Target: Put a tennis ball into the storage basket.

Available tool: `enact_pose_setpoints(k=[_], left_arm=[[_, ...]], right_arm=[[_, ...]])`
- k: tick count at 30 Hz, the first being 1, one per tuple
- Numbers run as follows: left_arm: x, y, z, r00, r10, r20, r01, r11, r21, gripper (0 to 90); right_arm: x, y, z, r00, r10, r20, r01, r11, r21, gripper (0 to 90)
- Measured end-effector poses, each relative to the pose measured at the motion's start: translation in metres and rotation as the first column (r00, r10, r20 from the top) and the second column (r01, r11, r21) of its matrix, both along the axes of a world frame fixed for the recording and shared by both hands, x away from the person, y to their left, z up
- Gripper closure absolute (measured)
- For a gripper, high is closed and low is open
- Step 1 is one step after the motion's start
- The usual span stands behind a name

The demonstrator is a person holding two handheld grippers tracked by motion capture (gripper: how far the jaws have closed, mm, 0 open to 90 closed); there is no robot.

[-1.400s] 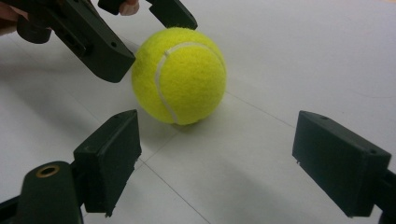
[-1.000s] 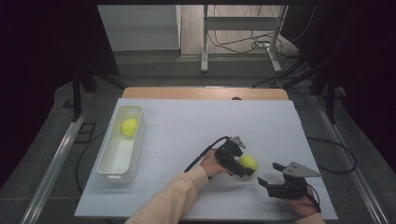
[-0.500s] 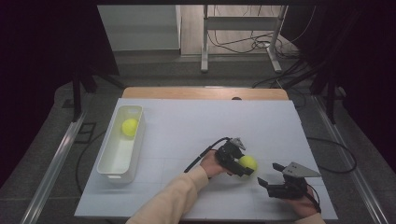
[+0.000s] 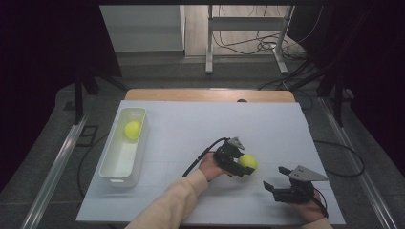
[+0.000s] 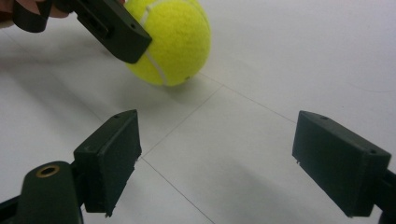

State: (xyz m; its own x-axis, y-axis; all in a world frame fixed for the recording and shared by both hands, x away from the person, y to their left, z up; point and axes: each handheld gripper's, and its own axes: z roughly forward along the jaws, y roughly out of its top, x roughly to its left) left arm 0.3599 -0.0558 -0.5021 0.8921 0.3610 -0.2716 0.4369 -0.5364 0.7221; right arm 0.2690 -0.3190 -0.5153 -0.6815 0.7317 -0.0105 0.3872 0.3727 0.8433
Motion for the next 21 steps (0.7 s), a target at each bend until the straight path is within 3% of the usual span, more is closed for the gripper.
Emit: enact_pose_setpoints(k=[21], left_arm=[[-0.007, 0.028, 0.011, 0.9969, 0.072, 0.031, -0.071, 0.9971, -0.029, 26.4]], right_arm=[[0.0, 0.0, -0.001, 1.0, 0.0, -0.001, 0.0, 1.0, -0.005, 16.0]])
